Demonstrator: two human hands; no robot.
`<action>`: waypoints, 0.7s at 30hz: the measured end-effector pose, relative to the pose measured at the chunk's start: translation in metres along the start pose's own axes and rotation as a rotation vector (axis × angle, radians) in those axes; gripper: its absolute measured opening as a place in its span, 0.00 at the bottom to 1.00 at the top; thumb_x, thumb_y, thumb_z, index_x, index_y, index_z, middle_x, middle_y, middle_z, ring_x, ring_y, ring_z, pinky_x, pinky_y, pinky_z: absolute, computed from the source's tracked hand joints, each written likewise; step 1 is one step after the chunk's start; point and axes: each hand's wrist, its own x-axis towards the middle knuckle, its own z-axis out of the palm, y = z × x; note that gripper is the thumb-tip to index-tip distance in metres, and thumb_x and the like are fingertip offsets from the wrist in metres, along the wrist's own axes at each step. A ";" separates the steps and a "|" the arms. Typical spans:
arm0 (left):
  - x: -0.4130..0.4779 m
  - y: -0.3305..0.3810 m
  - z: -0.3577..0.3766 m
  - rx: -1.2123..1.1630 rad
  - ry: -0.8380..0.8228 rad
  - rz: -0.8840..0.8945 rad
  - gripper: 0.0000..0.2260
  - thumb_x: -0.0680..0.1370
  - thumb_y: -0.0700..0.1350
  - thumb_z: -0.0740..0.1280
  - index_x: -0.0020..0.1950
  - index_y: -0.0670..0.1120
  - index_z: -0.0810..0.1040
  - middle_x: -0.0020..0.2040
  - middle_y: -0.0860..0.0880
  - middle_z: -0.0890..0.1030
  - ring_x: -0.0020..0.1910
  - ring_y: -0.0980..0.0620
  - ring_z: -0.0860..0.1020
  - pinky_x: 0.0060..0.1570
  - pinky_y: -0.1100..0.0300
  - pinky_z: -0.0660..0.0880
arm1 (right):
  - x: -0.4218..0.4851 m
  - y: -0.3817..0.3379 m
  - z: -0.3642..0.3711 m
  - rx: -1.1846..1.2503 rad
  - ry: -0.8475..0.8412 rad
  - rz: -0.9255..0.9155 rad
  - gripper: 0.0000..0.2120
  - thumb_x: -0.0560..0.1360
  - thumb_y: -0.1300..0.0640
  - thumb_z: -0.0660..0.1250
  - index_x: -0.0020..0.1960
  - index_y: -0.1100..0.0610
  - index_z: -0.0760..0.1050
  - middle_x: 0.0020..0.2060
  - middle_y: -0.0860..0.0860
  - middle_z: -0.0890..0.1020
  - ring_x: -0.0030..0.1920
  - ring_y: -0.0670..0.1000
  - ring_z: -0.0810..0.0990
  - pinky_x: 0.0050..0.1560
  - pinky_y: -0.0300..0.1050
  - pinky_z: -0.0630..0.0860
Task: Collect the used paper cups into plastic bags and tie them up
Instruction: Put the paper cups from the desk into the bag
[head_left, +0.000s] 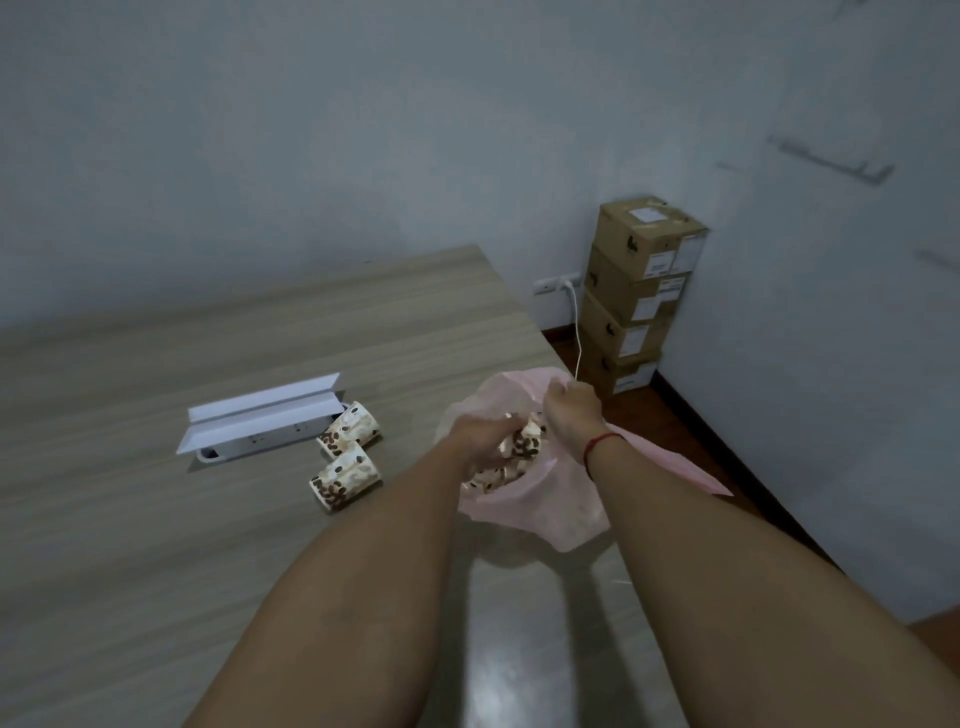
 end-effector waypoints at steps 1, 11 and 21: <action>0.002 -0.003 0.011 0.033 -0.015 -0.030 0.20 0.72 0.52 0.74 0.58 0.40 0.79 0.53 0.43 0.81 0.50 0.46 0.82 0.41 0.57 0.82 | 0.000 0.002 -0.002 0.008 0.009 0.001 0.22 0.82 0.54 0.52 0.69 0.67 0.67 0.68 0.63 0.71 0.69 0.61 0.70 0.70 0.49 0.65; -0.005 -0.014 0.046 0.217 -0.158 -0.060 0.17 0.78 0.52 0.65 0.60 0.42 0.78 0.52 0.44 0.81 0.51 0.48 0.80 0.46 0.59 0.76 | -0.003 0.025 -0.027 0.003 0.049 0.019 0.22 0.82 0.55 0.51 0.68 0.68 0.67 0.68 0.63 0.72 0.69 0.61 0.70 0.70 0.51 0.66; -0.023 -0.028 -0.018 0.320 0.369 0.081 0.13 0.75 0.42 0.67 0.53 0.34 0.82 0.52 0.36 0.83 0.52 0.40 0.82 0.43 0.54 0.75 | -0.023 0.028 -0.004 0.012 -0.033 -0.045 0.21 0.81 0.55 0.53 0.67 0.67 0.69 0.65 0.63 0.74 0.66 0.61 0.72 0.65 0.47 0.68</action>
